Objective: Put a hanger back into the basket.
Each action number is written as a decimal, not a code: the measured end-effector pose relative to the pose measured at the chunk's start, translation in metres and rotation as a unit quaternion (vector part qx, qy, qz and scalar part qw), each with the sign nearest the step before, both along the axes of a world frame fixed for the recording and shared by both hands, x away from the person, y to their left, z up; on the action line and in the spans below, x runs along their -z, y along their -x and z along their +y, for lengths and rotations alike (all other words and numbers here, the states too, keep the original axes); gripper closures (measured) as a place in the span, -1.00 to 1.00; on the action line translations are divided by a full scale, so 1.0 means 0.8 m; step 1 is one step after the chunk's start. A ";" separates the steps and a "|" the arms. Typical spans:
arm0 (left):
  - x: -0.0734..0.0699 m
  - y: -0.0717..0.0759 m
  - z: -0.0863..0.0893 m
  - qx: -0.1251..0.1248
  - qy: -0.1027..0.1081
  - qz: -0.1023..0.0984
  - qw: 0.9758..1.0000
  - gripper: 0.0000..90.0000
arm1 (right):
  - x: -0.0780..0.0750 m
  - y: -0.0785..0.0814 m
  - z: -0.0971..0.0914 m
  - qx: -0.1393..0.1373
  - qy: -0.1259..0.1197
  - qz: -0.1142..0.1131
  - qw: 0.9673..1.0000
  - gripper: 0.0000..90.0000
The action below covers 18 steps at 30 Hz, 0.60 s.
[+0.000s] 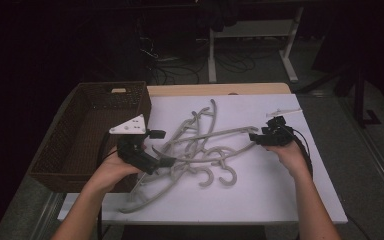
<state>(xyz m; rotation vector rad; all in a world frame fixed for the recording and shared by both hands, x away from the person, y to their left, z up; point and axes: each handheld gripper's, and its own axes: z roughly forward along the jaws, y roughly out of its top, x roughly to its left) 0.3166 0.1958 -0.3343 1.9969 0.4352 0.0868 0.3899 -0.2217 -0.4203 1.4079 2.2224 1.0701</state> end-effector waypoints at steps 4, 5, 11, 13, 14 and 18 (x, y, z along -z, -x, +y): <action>0.013 -0.014 -0.028 0.015 -0.009 0.006 1.000 -1.00 | -0.002 0.021 0.000 -0.014 -0.009 -0.003 1.000 -0.43; 0.016 -0.017 -0.033 0.018 -0.013 0.005 1.000 -1.00 | -0.002 0.025 0.000 -0.016 -0.010 -0.001 1.000 -0.45; 0.038 -0.037 -0.059 0.025 -0.040 0.010 0.999 -1.00 | 0.002 0.052 -0.006 -0.023 -0.016 -0.001 1.000 -0.63; 0.048 -0.043 -0.065 0.024 -0.055 0.011 0.998 -1.00 | 0.004 0.059 -0.007 -0.024 -0.015 -0.002 1.000 -0.67; 0.048 -0.043 -0.065 0.024 -0.055 0.011 0.998 -1.00 | 0.004 0.059 -0.007 -0.024 -0.015 -0.002 1.000 -0.67; 0.068 -0.054 -0.079 0.027 -0.079 0.022 0.996 -1.00 | 0.008 0.072 -0.008 -0.031 -0.008 0.000 0.999 -0.71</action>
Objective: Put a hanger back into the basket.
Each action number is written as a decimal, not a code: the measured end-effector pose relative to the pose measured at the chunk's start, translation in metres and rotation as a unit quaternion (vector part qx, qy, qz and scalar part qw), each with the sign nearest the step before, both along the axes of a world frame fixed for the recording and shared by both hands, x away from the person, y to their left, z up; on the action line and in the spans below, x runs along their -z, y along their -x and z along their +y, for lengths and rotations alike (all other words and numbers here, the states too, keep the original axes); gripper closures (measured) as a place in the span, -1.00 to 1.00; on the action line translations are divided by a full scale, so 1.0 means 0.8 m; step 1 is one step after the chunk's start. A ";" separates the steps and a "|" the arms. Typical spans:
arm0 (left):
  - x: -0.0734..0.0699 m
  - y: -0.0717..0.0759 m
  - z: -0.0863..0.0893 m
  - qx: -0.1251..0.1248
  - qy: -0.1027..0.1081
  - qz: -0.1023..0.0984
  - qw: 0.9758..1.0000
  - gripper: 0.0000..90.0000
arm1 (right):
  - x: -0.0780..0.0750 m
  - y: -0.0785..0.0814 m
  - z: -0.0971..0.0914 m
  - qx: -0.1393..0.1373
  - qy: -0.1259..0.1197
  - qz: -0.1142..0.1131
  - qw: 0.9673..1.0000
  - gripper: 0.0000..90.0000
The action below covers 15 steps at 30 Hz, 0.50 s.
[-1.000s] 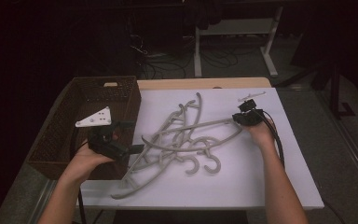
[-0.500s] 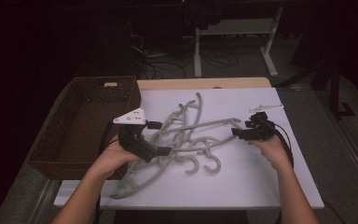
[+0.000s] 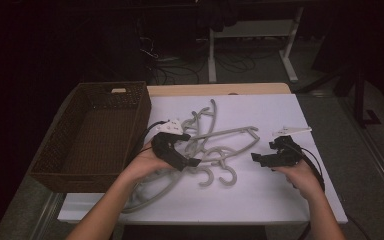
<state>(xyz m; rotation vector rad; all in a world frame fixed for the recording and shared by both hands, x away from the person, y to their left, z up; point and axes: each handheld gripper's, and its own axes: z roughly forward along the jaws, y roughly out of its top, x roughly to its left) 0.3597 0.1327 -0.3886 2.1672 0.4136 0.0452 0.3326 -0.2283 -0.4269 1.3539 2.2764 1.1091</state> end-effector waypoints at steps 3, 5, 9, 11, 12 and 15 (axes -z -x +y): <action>0.022 -0.009 -0.011 0.001 -0.040 -0.001 0.999 -0.92 | -0.001 0.001 -0.002 0.001 -0.003 -0.001 1.000 -0.71; 0.030 -0.012 -0.013 -0.002 -0.050 0.000 0.999 -0.88 | -0.001 0.001 -0.002 -0.001 -0.003 -0.003 1.000 -0.71; 0.038 -0.018 -0.016 0.002 -0.070 -0.008 0.998 -0.66 | 0.001 0.001 -0.002 0.000 0.000 0.000 1.000 -0.71; 0.041 -0.020 -0.019 0.010 -0.081 -0.012 0.997 -0.55 | 0.001 0.000 -0.002 0.001 -0.001 0.000 1.000 -0.71; 0.042 -0.021 -0.021 0.014 -0.083 -0.013 0.996 -0.49 | 0.001 0.000 -0.001 0.000 -0.001 -0.001 1.000 -0.71; 0.045 -0.023 -0.025 0.021 -0.091 -0.014 0.996 -0.34 | 0.001 0.000 0.000 0.000 0.000 -0.002 1.000 -0.71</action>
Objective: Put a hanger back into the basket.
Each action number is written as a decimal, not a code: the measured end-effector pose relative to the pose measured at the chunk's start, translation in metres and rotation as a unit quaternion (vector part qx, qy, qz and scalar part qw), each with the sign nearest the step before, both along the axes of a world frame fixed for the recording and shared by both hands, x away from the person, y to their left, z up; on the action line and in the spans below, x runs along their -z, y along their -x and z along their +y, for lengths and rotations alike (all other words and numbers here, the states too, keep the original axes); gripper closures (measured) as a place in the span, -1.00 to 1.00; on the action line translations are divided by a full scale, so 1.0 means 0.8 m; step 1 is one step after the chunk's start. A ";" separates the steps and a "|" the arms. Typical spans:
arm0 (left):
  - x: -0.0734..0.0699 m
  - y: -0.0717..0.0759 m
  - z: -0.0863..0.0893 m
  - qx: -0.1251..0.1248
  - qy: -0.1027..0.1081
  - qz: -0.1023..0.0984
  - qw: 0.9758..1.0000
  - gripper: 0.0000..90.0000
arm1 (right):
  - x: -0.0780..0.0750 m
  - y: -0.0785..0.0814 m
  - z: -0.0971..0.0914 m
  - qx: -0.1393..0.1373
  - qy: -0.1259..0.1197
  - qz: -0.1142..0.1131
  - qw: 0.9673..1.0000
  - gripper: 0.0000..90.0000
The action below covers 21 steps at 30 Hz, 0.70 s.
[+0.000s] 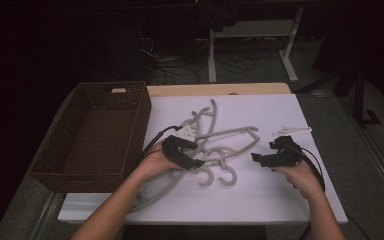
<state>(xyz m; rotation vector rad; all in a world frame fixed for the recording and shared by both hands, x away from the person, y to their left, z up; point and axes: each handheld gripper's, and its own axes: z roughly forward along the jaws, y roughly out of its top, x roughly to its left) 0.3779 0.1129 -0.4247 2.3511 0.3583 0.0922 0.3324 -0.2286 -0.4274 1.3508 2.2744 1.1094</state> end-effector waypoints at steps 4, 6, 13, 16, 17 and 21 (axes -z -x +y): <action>0.003 -0.001 -0.009 0.016 -0.022 -0.009 1.000 -0.12 | 0.000 0.000 0.001 -0.001 0.000 0.001 1.000 -0.71; 0.005 -0.002 -0.013 0.020 -0.034 -0.016 0.999 -0.05 | 0.001 0.000 0.001 -0.001 0.000 0.001 1.000 -0.71; 0.017 -0.005 -0.026 0.023 -0.063 -0.026 0.997 0.16 | 0.001 -0.001 0.002 -0.002 -0.001 0.002 1.000 -0.71; 0.020 -0.008 -0.028 0.023 -0.077 -0.029 0.996 0.21 | 0.002 -0.001 0.002 -0.005 0.001 0.003 1.000 -0.71; 0.021 -0.008 -0.029 0.022 -0.081 -0.027 0.996 0.23 | 0.002 -0.001 0.003 -0.005 0.000 0.002 1.000 -0.71; 0.022 -0.005 -0.033 0.027 -0.096 -0.031 0.995 0.39 | 0.001 -0.001 0.003 -0.005 -0.001 0.001 1.000 -0.71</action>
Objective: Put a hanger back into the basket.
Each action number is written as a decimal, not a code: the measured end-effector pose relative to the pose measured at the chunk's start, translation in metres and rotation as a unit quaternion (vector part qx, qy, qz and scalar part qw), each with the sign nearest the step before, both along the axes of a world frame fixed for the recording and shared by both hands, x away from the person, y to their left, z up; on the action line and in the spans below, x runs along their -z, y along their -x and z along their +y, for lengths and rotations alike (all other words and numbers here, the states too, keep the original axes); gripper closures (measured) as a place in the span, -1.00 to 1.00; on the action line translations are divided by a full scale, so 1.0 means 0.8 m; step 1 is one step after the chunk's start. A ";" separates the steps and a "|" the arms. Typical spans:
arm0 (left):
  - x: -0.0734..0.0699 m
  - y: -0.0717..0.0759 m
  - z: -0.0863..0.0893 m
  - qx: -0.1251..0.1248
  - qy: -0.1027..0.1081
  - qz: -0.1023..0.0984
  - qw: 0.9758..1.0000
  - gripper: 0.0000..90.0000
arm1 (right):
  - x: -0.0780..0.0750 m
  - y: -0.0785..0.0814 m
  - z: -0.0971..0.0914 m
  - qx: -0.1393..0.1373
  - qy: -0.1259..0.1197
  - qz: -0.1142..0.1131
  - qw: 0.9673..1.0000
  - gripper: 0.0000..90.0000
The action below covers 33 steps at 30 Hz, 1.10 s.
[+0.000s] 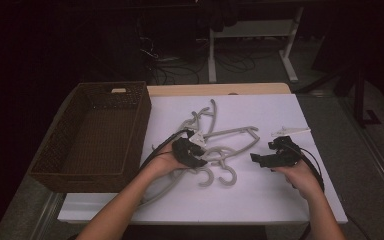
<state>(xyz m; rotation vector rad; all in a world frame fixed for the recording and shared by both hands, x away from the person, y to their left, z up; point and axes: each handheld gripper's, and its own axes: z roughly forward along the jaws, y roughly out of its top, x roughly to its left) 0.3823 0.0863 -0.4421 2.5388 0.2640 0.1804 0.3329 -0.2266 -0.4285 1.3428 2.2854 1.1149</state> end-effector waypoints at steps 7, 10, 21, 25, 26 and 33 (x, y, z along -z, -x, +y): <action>-0.001 0.000 -0.002 0.001 -0.011 -0.003 1.000 0.59 | -0.001 0.000 0.000 0.000 -0.004 -0.001 1.000 -0.71; -0.002 0.001 -0.001 0.003 -0.013 -0.014 1.000 0.64 | -0.002 0.000 -0.001 -0.001 -0.005 -0.001 1.000 -0.71; -0.021 -0.003 0.005 -0.004 0.021 -0.013 1.000 0.80 | -0.004 0.002 -0.004 0.004 -0.012 -0.007 1.000 -0.70; -0.039 -0.004 0.008 -0.014 0.045 -0.008 0.999 0.81 | -0.004 0.001 -0.006 0.004 -0.010 -0.008 1.000 -0.70; -0.045 -0.003 0.009 -0.017 0.051 -0.007 0.999 0.81 | -0.004 0.001 -0.006 0.004 -0.011 -0.008 1.000 -0.70; -0.099 -0.001 0.018 -0.042 0.086 0.002 0.995 0.81 | -0.003 0.001 -0.006 0.004 -0.010 -0.008 1.000 -0.70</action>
